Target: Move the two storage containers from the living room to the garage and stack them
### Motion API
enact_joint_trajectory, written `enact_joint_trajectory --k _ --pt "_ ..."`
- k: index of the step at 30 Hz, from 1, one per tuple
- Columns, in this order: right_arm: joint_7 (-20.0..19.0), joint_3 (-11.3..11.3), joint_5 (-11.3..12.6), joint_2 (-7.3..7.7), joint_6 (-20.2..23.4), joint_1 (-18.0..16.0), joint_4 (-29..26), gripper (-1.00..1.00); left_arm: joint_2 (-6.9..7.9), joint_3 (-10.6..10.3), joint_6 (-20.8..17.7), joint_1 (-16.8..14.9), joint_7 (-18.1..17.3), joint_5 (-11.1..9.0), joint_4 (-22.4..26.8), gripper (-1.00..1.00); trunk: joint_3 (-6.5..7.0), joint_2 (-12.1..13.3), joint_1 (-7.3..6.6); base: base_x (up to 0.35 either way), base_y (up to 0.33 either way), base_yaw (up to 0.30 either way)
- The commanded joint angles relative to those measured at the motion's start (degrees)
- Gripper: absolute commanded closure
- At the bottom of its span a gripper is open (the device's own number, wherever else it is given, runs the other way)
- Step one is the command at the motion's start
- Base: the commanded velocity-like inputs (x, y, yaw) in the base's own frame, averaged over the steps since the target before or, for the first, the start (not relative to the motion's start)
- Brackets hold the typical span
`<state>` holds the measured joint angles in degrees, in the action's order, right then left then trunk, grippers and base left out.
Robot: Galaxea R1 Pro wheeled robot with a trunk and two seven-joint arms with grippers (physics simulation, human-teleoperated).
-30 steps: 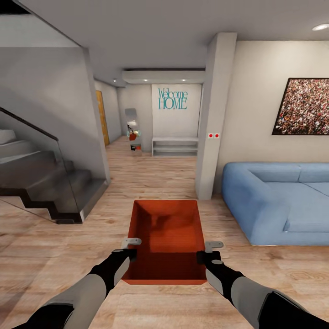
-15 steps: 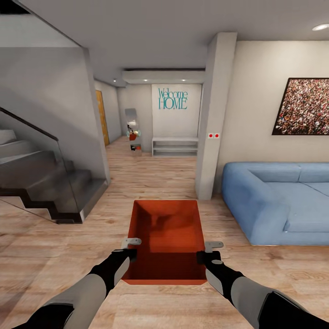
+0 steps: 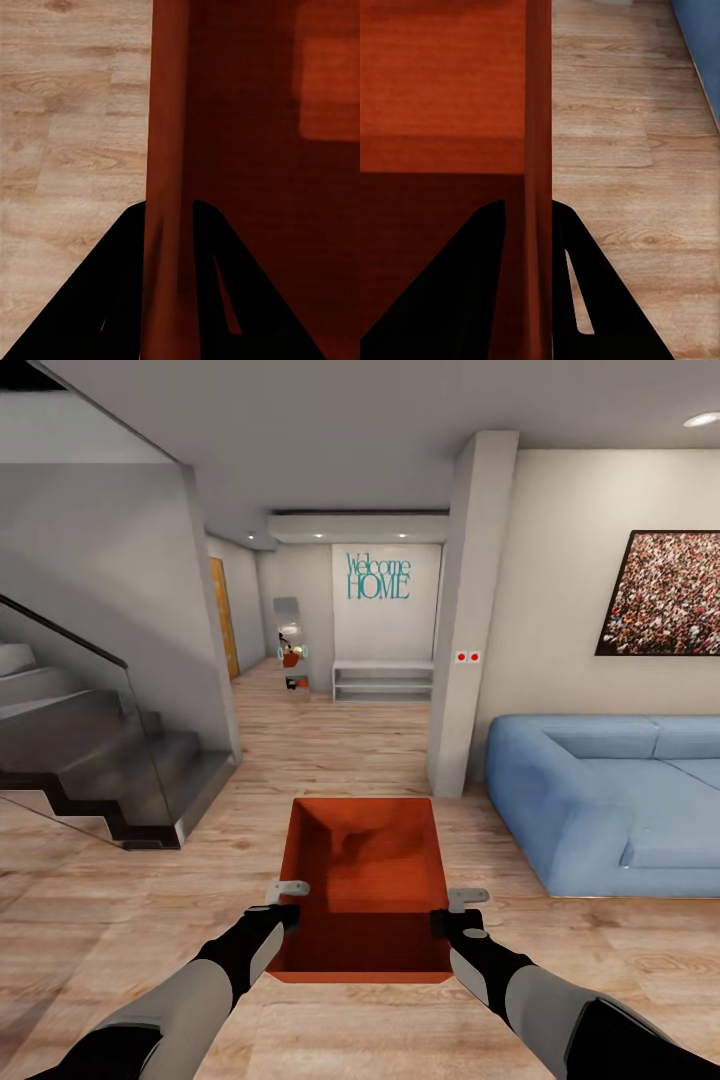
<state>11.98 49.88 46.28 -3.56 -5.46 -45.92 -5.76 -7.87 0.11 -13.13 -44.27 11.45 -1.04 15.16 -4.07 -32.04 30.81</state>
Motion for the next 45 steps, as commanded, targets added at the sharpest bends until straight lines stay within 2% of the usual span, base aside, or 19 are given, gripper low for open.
enact_joint_trajectory --k 1,45 --pt "0.4 -0.2 0.5 1.44 -0.3 -0.1 0.3 1.0 0.6 0.2 -0.5 0.0 1.7 1.0 0.1 1.0 -0.11 -0.1 0.02 0.0 0.0 0.0" --pt "0.4 -0.2 0.6 1.36 -0.2 0.0 0.3 1.0 0.58 0.2 -0.5 0.0 1.7 1.0 0.1 1.0 -0.11 -0.1 0.02 0.0 0.0 0.0"
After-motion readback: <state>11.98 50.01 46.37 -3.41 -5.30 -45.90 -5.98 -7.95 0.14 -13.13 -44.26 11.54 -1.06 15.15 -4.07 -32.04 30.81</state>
